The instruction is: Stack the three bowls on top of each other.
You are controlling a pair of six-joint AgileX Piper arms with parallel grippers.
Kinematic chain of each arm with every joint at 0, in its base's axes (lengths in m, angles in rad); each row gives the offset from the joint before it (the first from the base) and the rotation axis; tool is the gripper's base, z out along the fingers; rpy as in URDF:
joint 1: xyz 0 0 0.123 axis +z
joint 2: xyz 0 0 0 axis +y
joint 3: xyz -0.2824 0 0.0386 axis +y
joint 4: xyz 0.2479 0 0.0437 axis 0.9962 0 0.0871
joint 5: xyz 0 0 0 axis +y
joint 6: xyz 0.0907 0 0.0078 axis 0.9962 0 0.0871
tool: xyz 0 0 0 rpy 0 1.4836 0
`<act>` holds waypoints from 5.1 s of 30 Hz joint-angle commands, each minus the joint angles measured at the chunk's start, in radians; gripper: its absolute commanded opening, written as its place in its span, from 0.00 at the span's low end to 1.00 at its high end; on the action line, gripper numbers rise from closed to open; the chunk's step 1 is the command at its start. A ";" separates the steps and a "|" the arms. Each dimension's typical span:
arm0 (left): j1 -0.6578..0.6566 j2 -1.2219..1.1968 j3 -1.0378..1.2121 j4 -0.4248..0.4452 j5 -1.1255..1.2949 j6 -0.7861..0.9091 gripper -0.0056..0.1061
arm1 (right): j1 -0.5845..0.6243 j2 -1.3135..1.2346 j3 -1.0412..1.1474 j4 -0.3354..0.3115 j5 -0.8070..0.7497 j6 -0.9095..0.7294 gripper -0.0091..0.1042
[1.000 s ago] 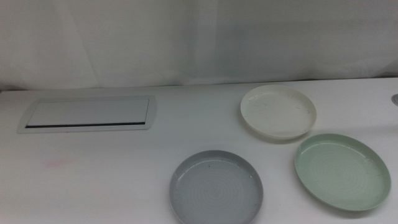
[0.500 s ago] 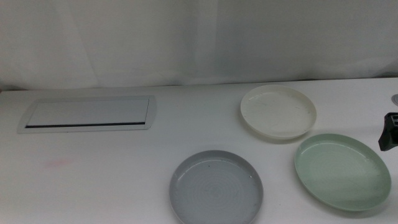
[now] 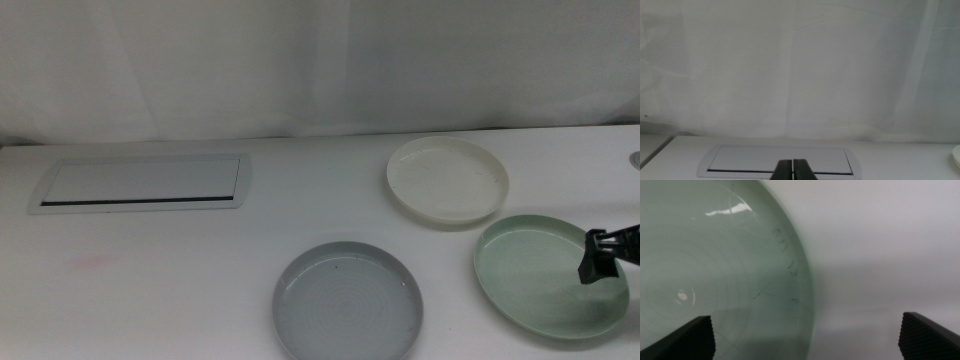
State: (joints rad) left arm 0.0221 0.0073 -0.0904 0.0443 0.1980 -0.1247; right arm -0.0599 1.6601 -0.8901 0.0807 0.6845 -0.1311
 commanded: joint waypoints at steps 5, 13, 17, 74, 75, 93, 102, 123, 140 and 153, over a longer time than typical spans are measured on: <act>-0.002 -0.036 0.005 -0.007 -0.013 -0.006 0.03 | 0.045 0.080 0.014 0.007 -0.049 -0.011 0.99; -0.002 -0.036 0.005 -0.007 -0.013 -0.006 0.03 | 0.069 0.147 0.014 0.010 -0.056 -0.005 0.75; -0.002 -0.036 0.005 -0.007 -0.013 -0.006 0.03 | 0.069 0.161 0.014 0.010 -0.056 -0.004 0.34; -0.002 -0.036 0.005 -0.007 -0.023 -0.002 0.02 | 0.712 0.090 -0.232 0.133 0.032 0.131 0.06; -0.002 -0.036 0.005 -0.007 -0.023 -0.002 0.02 | 0.712 0.092 -0.232 0.133 0.032 0.131 0.06; -0.002 -0.036 0.005 -0.007 -0.023 -0.002 0.02 | 0.716 0.134 -0.232 0.122 0.027 0.131 0.27; -0.002 -0.036 0.005 -0.007 -0.023 -0.005 0.02 | 0.716 0.134 -0.234 0.122 0.023 0.131 0.99; -0.002 -0.036 0.005 -0.007 -0.031 -0.005 0.02 | 0.642 -0.003 -0.397 -0.187 0.159 0.263 0.99; -0.002 -0.036 0.005 -0.005 -0.031 -0.005 0.02 | 0.309 -0.555 -0.384 -0.309 0.386 0.269 0.99; -0.002 -0.036 0.005 -0.002 -0.031 -0.005 0.02 | 0.309 -0.359 -0.391 -0.272 0.178 0.307 0.99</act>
State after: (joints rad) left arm 0.0221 0.0073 -0.0904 0.0443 0.1794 -0.1247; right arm 0.2555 1.2627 -1.2796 -0.2027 0.8998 0.1828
